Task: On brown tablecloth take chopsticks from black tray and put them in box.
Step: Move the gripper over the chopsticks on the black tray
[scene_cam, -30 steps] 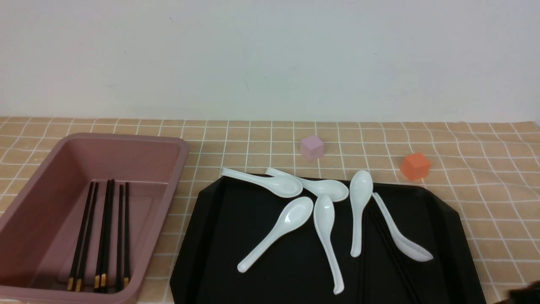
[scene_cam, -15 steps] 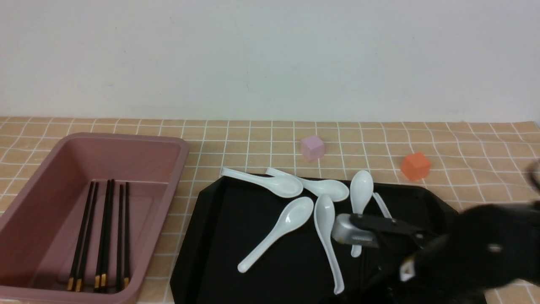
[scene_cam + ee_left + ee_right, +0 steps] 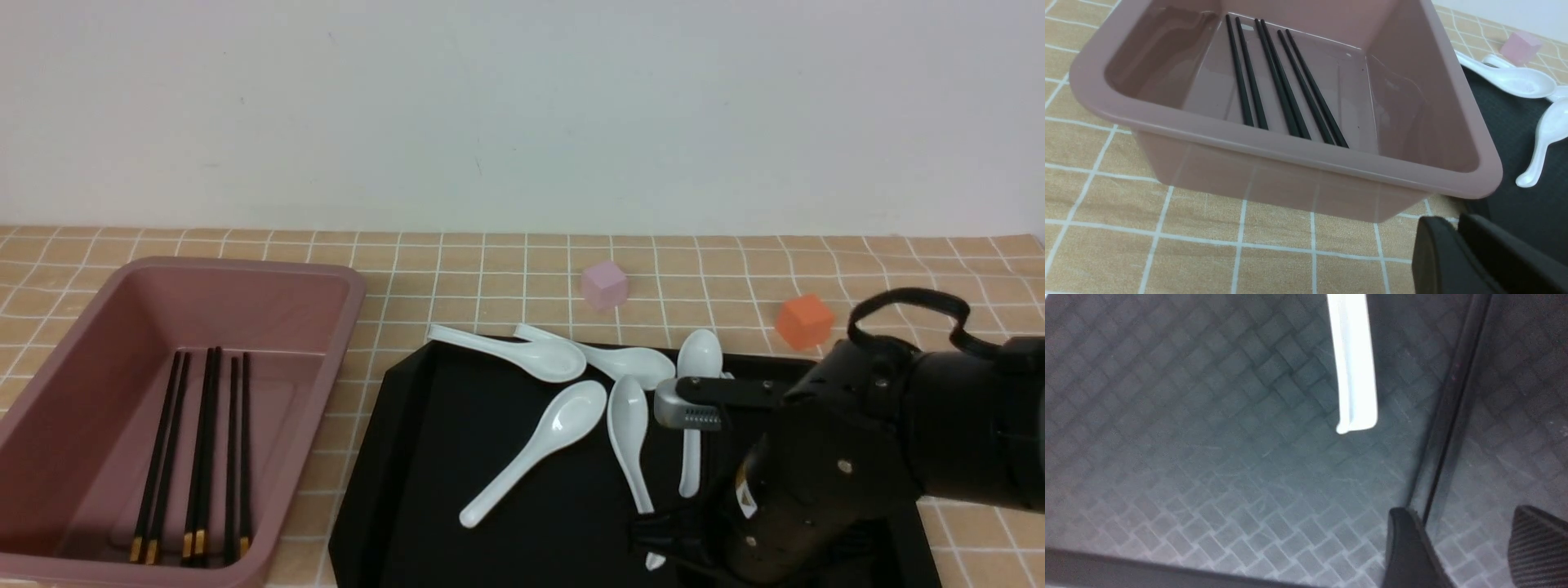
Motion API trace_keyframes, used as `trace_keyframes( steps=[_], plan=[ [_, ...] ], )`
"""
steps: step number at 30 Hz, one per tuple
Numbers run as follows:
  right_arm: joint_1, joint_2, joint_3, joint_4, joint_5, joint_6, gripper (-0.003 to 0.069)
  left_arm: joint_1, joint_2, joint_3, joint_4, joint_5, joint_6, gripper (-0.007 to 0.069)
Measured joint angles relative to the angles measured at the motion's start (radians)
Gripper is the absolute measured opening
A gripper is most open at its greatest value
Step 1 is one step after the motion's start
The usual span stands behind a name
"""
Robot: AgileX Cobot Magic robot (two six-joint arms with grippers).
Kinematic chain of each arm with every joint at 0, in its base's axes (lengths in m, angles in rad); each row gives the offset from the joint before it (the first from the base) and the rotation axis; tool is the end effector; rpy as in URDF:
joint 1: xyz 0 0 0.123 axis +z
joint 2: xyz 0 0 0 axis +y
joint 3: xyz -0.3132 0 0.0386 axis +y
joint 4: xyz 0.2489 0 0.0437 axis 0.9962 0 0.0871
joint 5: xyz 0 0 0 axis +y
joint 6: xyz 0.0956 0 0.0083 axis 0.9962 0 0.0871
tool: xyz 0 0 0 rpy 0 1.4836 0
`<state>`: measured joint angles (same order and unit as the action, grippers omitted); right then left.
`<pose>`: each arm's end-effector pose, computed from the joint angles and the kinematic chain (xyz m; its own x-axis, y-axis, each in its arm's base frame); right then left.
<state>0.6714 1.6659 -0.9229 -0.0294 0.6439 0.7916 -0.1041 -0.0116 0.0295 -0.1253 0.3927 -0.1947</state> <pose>0.2412 0.1895 0.2025 -0.9721 0.1149 -0.2046 0.0794 0.9815 0.1740 0.0263 -0.0074 0.1669 -0.3440 -0.2710 -0.8990 0.0460 0.9514 -0.3044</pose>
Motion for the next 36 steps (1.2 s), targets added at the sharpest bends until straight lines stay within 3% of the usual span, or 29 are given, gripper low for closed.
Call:
trace_keyframes(
  steps=[14, 23, 27, 36],
  plan=[
    [0.0, 0.112, -0.012, 0.002, -0.018, 0.01, 0.0331, 0.0, 0.0, 0.0, 0.0, 0.0, 0.0, 0.0093],
    [0.0, 0.113, -0.013, -0.002, -0.01, -0.002, 0.0121, 0.0, 0.0, 0.0, 0.0, 0.0, 0.0, 0.0106],
    [0.0, 0.102, -0.02, -0.001, 0.021, -0.02, 0.0126, 0.0, 0.0, 0.0, 0.0, 0.0, 0.0, 0.0111],
    [0.0, -0.073, -0.126, 0.006, 0.265, -0.092, 0.0126, 0.0, 0.0, 0.0, -0.001, 0.0, 0.0, 0.0119]
  ],
)
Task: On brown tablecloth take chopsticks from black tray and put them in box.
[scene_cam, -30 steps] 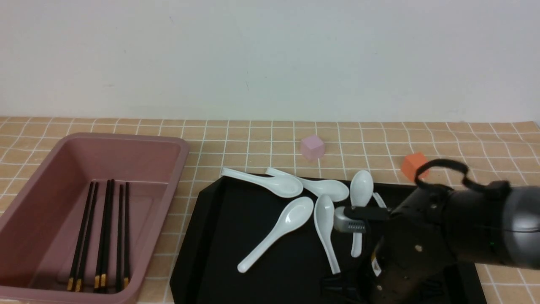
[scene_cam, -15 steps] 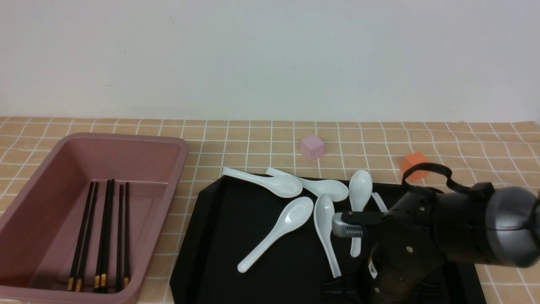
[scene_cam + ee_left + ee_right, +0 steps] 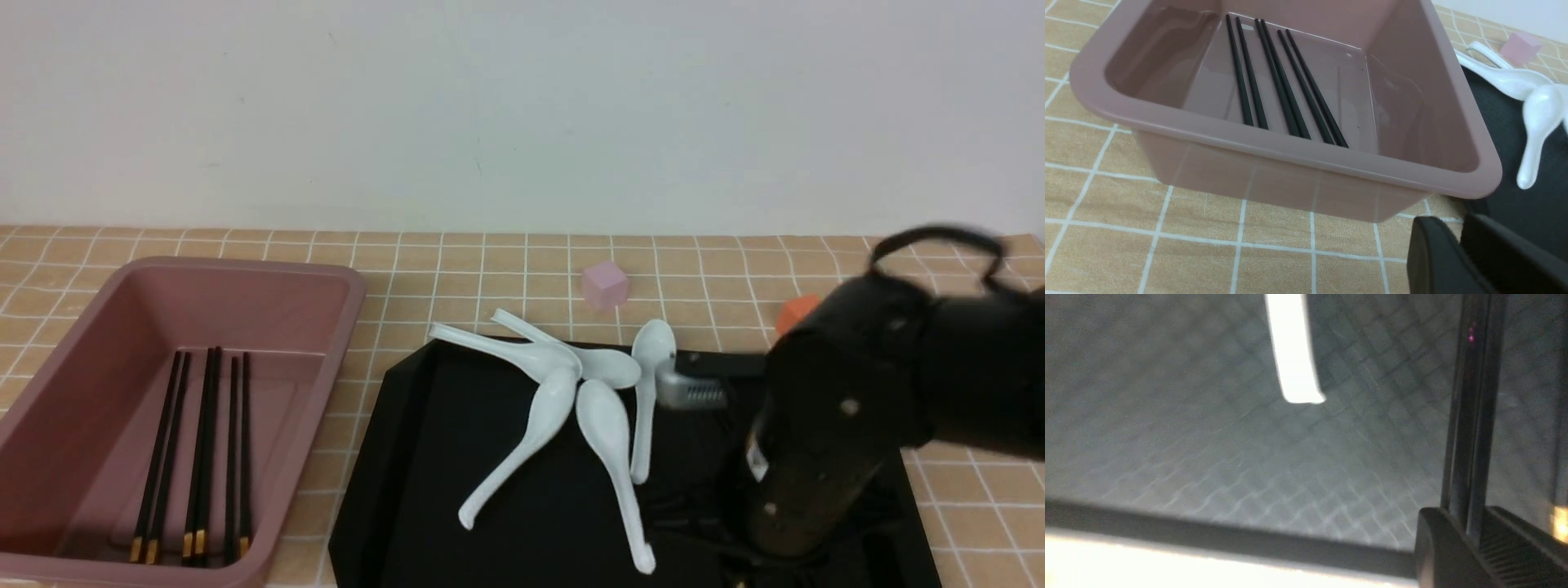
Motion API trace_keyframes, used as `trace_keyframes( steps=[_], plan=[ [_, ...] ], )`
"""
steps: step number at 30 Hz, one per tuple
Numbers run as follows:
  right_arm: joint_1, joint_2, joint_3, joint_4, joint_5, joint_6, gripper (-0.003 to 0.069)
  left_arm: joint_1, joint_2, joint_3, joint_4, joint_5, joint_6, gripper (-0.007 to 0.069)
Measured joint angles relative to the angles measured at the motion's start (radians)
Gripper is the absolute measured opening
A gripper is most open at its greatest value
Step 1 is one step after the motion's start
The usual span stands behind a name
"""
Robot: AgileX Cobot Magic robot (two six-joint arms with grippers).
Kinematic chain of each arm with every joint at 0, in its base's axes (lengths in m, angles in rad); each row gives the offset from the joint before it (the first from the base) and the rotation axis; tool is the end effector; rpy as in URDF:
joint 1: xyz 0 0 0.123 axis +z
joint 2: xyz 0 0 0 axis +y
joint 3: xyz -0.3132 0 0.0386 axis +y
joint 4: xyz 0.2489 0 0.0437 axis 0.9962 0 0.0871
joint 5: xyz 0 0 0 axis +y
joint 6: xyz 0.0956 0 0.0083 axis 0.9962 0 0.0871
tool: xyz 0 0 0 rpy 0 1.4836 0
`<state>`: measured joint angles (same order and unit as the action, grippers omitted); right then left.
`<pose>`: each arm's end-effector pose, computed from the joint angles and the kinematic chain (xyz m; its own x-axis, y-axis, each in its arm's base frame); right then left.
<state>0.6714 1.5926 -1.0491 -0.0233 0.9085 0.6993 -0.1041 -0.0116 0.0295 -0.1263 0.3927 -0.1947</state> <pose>0.2365 0.1856 0.2500 -0.9851 0.0252 -0.1699 0.0054 0.9933 0.1156 0.0263 -0.0074 0.1669 -0.3441 -0.2718 -0.8987 0.0461 0.9511 -0.3053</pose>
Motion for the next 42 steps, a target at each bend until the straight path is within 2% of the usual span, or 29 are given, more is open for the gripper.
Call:
trace_keyframes(
  steps=[5, 9, 11, 18, 24, 29, 33, 36, 37, 40, 42],
  plan=[
    [0.0, -0.086, -0.1, 0.076, 0.002, -0.07, 0.0126, 0.0, 0.0, 0.0, 0.0, 0.0, 0.0, 0.0124],
    [0.012, -0.087, -0.193, 0.207, -0.112, -0.206, 0.0126, 0.0, 0.0, 0.0, 0.0, 0.0, 0.0, 0.0124],
    [0.038, -0.058, -0.252, 0.299, -0.197, -0.312, 0.0126, 0.0, 0.0, 0.0, 0.0, 0.0, -0.001, 0.0125],
    [0.171, 0.198, -0.459, 0.592, -0.439, -0.65, 0.0126, 0.0, 0.0, 0.0, 0.0, 0.0, -0.001, 0.0132],
    [0.248, 0.44, -0.618, 0.722, -0.61, -0.769, 0.0126, 0.0, 0.0, 0.0, 0.0, 0.0, -0.001, 0.0137],
    [0.286, 0.561, -0.665, 0.742, -0.729, -0.793, 0.0145, 0.0, 0.0, 0.0, 0.0, 0.0, -0.002, 0.0144],
    [0.292, 0.595, -0.666, 0.741, -0.73, -0.797, 0.0199, 0.0, 0.0, 0.0, 0.0, 0.0, -0.002, 0.0146],
    [0.286, 0.582, -0.67, 0.702, -0.646, -0.813, 0.0266, 0.0, 0.0, 0.0, 0.0, 0.0, -0.002, 0.0149],
    [0.286, 0.58, -0.67, 0.696, -0.646, -0.815, 0.0268, 0.0, 0.0, 0.0, 0.0, 0.0, -0.002, 0.0149],
    [0.266, 0.53, -0.67, 0.62, -0.481, -0.841, 0.0277, 0.0, 0.0, 0.0, 0.0, 0.0, -0.002, 0.0153],
    [0.243, 0.467, -0.67, 0.567, -0.369, -0.842, 0.0257, 0.0, 0.0, 0.0, 0.0, 0.0, -0.002, 0.0153]
  ],
)
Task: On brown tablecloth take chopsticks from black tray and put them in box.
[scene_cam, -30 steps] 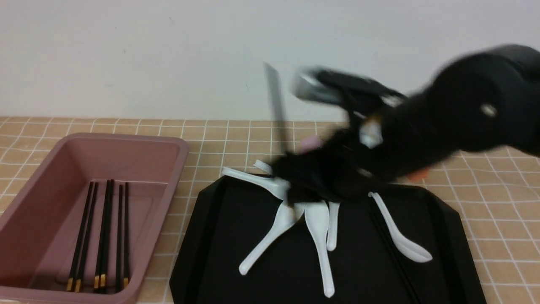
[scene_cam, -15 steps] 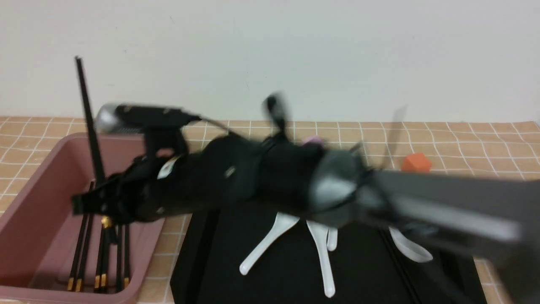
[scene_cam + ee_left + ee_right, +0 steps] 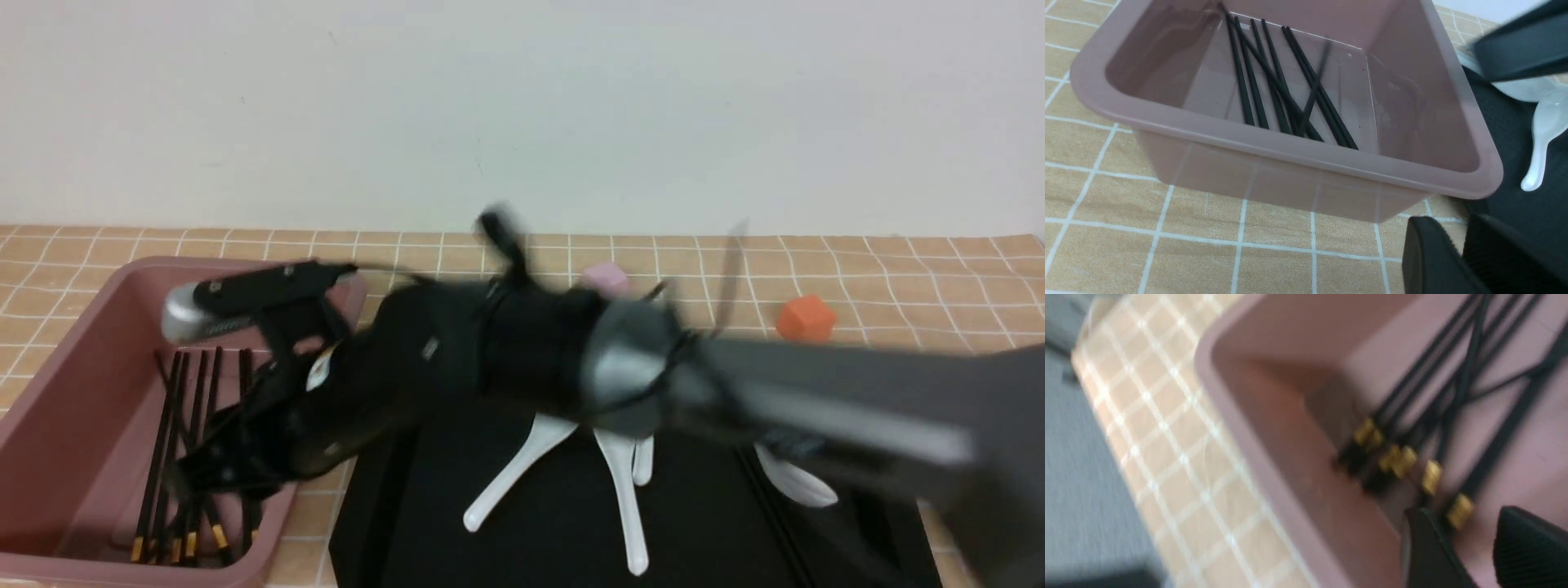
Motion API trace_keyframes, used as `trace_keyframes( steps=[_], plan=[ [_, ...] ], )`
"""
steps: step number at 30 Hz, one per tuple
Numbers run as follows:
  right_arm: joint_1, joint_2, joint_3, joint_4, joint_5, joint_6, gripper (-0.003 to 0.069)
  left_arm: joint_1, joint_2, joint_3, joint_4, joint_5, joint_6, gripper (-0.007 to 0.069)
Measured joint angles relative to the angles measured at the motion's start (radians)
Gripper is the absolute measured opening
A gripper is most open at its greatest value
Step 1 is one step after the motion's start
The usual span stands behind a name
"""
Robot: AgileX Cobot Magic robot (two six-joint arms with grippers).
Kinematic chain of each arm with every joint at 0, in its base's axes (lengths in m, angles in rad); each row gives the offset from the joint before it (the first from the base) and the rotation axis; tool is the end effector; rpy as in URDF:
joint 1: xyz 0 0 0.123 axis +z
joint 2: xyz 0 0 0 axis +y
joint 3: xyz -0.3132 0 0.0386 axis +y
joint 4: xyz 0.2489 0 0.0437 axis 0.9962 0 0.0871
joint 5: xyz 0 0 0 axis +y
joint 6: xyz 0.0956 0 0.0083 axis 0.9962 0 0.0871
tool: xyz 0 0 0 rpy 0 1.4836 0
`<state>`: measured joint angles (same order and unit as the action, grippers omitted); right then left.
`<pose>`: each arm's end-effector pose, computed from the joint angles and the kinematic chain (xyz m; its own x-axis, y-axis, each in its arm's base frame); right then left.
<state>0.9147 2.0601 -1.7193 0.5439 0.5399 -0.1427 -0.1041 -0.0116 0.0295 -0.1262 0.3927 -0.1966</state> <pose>0.2845 0.4114 0.2778 -0.6746 -0.3556 -0.6469 -0.7019 0.5802 0.4131 0.0263 -0.0074 0.1669 -0.3442 -0.2735 -0.8982 0.0454 0.9507 -0.3069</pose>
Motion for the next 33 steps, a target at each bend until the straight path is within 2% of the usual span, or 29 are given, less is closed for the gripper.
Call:
trace_keyframes(
  steps=[4, 9, 12, 13, 16, 19, 26, 28, 29, 33],
  plan=[
    [-0.048, -0.118, -0.001, -0.057, 0.21, -0.003, 0.0188, 0.0, 0.0, 0.0, 0.0, 0.0, 0.0, 0.0155],
    [-0.137, -0.345, -0.002, -0.202, 0.58, -0.001, 0.0056, 0.0, 0.0, 0.0, 0.0, 0.0, 0.0, 0.0159],
    [-0.164, -0.436, -0.002, -0.296, 0.673, 0.015, 0.0013, 0.0, 0.0, 0.0, 0.0, 0.0, 0.0, 0.0159],
    [-0.176, -0.495, 0.006, -0.362, 0.69, 0.037, -0.0001, 0.0, 0.0, 0.0, 0.0, 0.0, 0.0, 0.0162],
    [-0.181, -0.652, 0.075, -0.485, 0.702, 0.094, -0.001, 0.0, 0.0, 0.0, 0.0, 0.0, 0.0, 0.0165],
    [-0.181, -0.794, 0.182, -0.552, 0.711, 0.137, -0.001, 0.0, 0.0, 0.0, 0.0, 0.0, 0.0, 0.0166],
    [-0.181, -1.238, 0.563, -0.639, 0.659, 0.193, -0.001, 0.0, 0.0, 0.0, 0.0, 0.0, 0.0, 0.0172],
    [-0.181, -1.348, 0.666, -0.649, 0.595, 0.202, -0.0008, 0.0, 0.0, 0.0, 0.0, 0.0, 0.0, 0.0174],
    [-0.181, -1.492, 0.81, -0.658, 0.476, 0.225, -0.0008, 0.0, 0.0, 0.0, 0.0, 0.0, 0.0, 0.0177],
    [-0.181, -1.728, 1.092, -0.665, 0.195, 0.269, -0.0006, 0.0, 0.0, 0.0, 0.0, 0.0, 0.0, 0.0183]
  ],
)
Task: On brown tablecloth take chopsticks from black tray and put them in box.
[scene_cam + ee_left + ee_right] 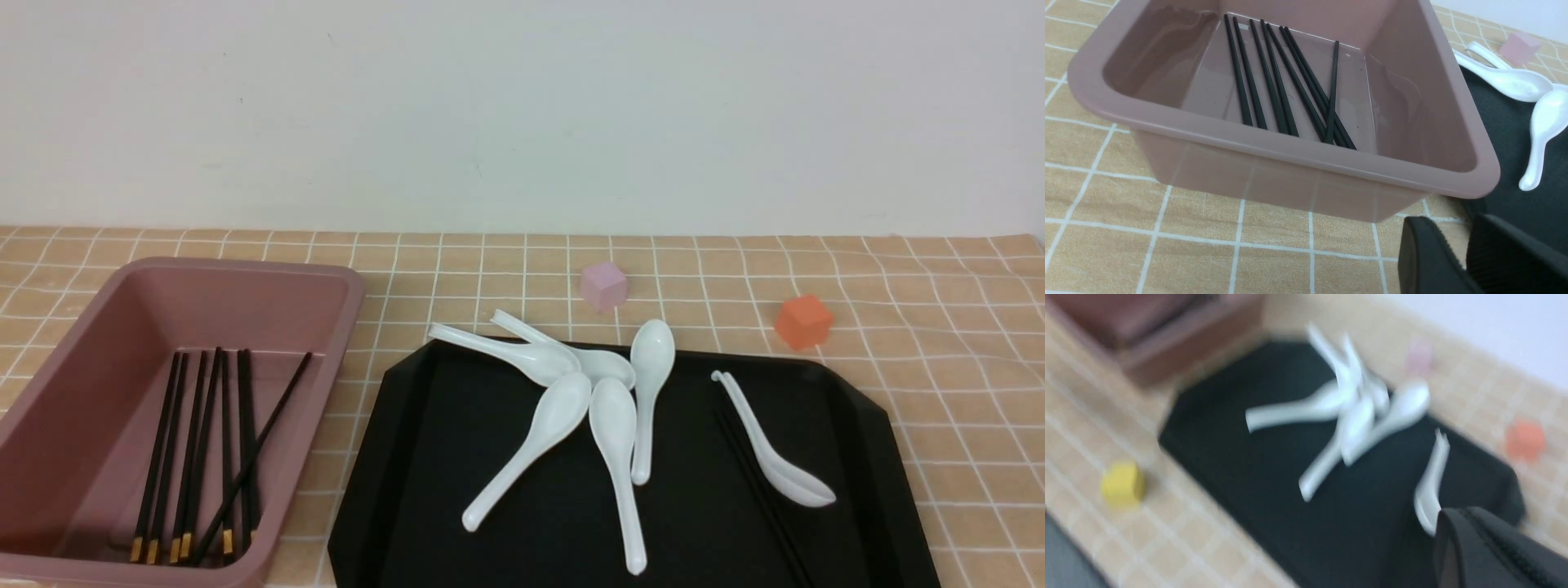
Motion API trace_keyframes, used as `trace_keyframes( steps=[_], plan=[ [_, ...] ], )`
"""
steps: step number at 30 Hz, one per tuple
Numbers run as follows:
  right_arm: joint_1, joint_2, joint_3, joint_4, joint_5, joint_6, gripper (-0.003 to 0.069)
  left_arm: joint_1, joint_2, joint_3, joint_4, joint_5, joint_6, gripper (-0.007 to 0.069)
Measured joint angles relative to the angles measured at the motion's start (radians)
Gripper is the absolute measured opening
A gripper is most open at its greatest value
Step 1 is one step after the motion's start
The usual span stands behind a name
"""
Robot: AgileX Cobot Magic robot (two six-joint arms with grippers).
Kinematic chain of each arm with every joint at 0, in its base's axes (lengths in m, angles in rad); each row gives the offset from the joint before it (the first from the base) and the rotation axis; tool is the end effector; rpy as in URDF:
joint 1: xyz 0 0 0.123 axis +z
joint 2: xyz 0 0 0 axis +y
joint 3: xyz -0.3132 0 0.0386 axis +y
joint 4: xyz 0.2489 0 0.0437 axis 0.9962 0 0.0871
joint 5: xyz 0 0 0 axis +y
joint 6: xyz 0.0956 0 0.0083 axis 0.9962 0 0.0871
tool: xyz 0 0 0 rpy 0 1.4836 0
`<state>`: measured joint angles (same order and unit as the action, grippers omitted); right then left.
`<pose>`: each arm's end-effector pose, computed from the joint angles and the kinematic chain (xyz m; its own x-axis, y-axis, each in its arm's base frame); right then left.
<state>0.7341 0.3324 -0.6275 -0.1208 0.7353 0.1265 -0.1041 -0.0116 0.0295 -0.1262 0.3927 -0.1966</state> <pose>0.0288 0.0156 0.3431 -0.2764 -0.2001 -0.9400 -0.6016 0.7988 0.0068 0.0263 -0.0074 0.1669 -0.3442 -0.2735 -0.8982 0.0454 0.9507 -0.3069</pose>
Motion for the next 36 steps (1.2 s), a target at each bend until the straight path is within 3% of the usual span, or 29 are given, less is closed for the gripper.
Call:
trace_keyframes(
  steps=[4, 8, 36],
  plan=[
    [0.0, -0.122, 0.21, -0.021, -0.241, 0.013, -0.0002, 0.0, 0.0, 0.0, 0.0, 0.0, 0.0, 0.0187],
    [0.0, -0.131, 0.308, -0.037, -0.366, 0.014, 0.0001, 0.0, 0.0, 0.0, 0.0, 0.0, 0.0, 0.0193],
    [-0.022, -0.185, 0.463, -0.077, -0.369, 0.023, 0.0019, 0.0, 0.0, 0.0, 0.0, 0.0, 0.0, 0.0203]
  ],
)
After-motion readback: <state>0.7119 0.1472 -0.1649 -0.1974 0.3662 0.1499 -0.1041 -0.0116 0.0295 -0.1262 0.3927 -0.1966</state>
